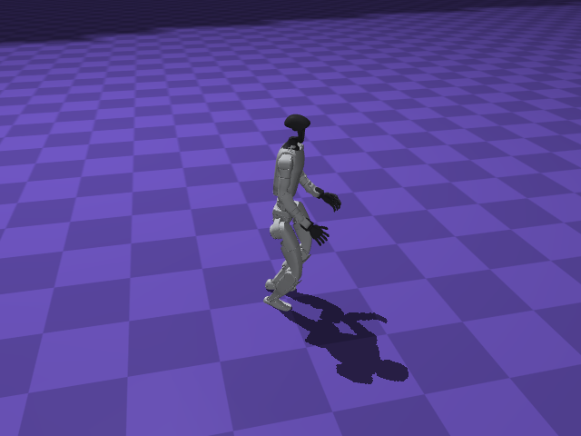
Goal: Dance
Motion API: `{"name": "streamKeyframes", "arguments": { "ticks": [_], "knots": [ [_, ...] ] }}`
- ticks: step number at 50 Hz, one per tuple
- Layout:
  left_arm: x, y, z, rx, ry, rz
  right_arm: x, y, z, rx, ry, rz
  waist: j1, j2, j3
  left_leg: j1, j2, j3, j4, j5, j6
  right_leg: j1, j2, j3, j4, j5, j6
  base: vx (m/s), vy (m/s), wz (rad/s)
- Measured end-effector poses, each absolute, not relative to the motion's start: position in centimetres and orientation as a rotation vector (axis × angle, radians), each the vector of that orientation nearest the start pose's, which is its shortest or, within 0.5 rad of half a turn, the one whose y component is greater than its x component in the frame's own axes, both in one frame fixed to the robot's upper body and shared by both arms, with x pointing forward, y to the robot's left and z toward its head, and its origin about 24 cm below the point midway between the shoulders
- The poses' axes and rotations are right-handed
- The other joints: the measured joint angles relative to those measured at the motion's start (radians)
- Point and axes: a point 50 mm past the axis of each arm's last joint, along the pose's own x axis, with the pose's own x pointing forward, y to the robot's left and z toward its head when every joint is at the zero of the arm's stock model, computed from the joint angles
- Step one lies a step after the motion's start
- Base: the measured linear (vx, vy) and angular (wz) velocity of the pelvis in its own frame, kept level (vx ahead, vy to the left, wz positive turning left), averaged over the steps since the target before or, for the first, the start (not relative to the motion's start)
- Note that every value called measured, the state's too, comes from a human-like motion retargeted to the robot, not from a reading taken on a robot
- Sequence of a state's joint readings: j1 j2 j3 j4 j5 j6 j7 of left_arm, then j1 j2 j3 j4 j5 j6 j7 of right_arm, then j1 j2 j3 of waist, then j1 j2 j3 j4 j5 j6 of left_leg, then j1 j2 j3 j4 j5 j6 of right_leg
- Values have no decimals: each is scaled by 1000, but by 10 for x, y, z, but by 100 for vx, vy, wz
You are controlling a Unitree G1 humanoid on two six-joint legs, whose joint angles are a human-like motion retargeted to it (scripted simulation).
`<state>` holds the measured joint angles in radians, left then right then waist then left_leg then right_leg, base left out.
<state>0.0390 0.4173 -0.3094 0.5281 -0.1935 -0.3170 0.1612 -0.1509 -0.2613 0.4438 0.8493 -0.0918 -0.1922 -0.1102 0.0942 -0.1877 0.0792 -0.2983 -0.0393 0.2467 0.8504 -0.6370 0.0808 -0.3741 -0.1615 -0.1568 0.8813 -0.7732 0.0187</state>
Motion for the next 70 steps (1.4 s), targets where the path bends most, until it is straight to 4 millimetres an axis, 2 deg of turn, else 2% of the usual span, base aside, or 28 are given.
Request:
{"name": "streamKeyframes", "arguments": {
  "ticks": [2,3,7,10,13,15,18,20,23,28,30,31,34,39,43,45,47,53,55,57,60,63,65,67,70],
  "knots": [
    [225,199,-24,249,168,-87,215,-166,-98,-539,544,293,58,136,-30,-100,164,-35,130,-75,-24,61,181,-63,-180,84,-32,5,-11,-15],
    [231,191,-11,229,104,-122,211,-168,-101,-542,569,300,72,164,-38,-119,183,-41,133,-81,-30,83,214,-77,-234,109,-34,4,-9,11],
    [248,171,45,165,-131,-240,190,-176,-117,-549,680,326,91,218,-59,-140,183,-61,88,-57,-52,147,273,-109,-360,167,-31,5,-6,39],
    [252,168,80,138,-252,-299,177,-182,-124,-543,740,333,84,240,-69,-113,176,-74,39,-44,-59,195,302,-110,-439,203,-29,7,-1,33],
    [250,166,89,137,-279,-340,167,-185,-128,-527,768,333,62,266,-68,-100,200,-83,57,-57,-70,189,313,-110,-387,207,-19,4,1,15],
    [249,170,91,133,-259,-363,169,-189,-123,-507,756,329,34,244,-73,-44,152,-71,-54,-32,-67,210,295,-89,-425,221,-12,13,3,27],
    [241,176,68,143,-146,-365,173,-188,-117,-484,707,321,2,251,-56,-31,167,-66,-29,-40,-81,192,291,-78,-343,214,0,1,1,6],
    [236,184,45,149,-40,-341,184,-192,-104,-482,640,315,-34,212,-63,30,94,-45,-162,-3,-68,174,243,-54,-313,187,8,10,3,20],
    [215,196,2,163,157,-274,199,-188,-88,-464,535,285,-58,197,-41,34,98,-29,-119,-17,-72,153,225,-42,-227,164,15,-2,1,1],
    [173,211,-68,196,473,-123,224,-185,-57,-470,368,222,-103,159,-44,55,61,-3,-156,-16,-59,119,191,-17,-161,125,18,1,0,0],
    [155,212,-88,196,576,-87,228,-184,-52,-471,335,198,-111,147,-41,53,58,6,-141,-15,-57,110,178,-13,-131,117,20,0,0,0],
    [152,211,-96,201,605,-74,231,-184,-48,-482,318,188,-118,142,-55,64,40,7,-199,5,-52,108,176,-8,-162,124,18,6,1,6],
    [136,209,-110,200,682,-54,231,-184,-46,-493,307,170,-121,127,-54,63,36,16,-187,9,-52,102,162,-5,-139,120,21,-2,0,1],
    [136,210,-112,218,687,-51,232,-183,-47,-516,311,177,-115,127,-77,67,42,16,-231,23,-53,114,181,-9,-203,147,17,3,0,2],
    [137,205,-110,221,662,-78,228,-180,-53,-520,335,211,-110,122,-67,60,51,19,-173,4,-60,105,170,-13,-144,130,19,-3,0,3],
    [145,202,-104,223,621,-98,227,-177,-55,-520,348,237,-110,121,-67,58,51,20,-165,-1,-62,99,166,-14,-125,125,18,0,0,0],
    [158,200,-93,228,559,-116,231,-177,-55,-515,355,264,-113,116,-83,90,21,20,-284,42,-60,96,164,-7,-169,142,16,3,1,3],
    [178,189,-70,226,417,-166,217,-172,-68,-495,416,334,-133,99,-49,84,3,30,-212,23,-63,44,121,11,-10,128,27,-7,3,3],
    [183,186,-62,220,377,-175,216,-171,-68,-485,421,347,-147,90,-39,83,-9,35,-203,24,-60,13,107,25,47,147,37,-4,6,4],
    [190,185,-53,213,343,-171,222,-172,-64,-470,405,351,-173,64,-56,106,-70,39,-332,85,-46,-69,83,72,97,189,66,-3,7,19],
    [189,182,-52,207,332,-172,220,-172,-63,-451,397,345,-211,36,-29,97,-96,42,-269,78,-38,-130,95,156,190,217,124,-9,4,31],
    [192,184,-48,222,317,-147,223,-172,-57,-435,370,322,-237,21,-23,81,-110,49,-234,78,-30,-176,106,208,255,219,151,-2,1,8],
    [199,189,-45,235,303,-111,229,-175,-49,-432,341,292,-243,28,-41,100,-128,47,-330,135,-28,-198,111,222,250,242,148,0,0,0],
    [193,192,-50,224,328,-76,228,-177,-48,-429,332,268,-242,14,-43,96,-134,60,-292,177,-40,-180,97,234,262,256,141,0,0,0],
    [187,196,-56,198,356,-22,227,-179,-46,-418,321,231,-221,24,-52,109,-108,65,-305,338,-90,-131,104,218,202,326,136,0,-2,6]
  ]
}}
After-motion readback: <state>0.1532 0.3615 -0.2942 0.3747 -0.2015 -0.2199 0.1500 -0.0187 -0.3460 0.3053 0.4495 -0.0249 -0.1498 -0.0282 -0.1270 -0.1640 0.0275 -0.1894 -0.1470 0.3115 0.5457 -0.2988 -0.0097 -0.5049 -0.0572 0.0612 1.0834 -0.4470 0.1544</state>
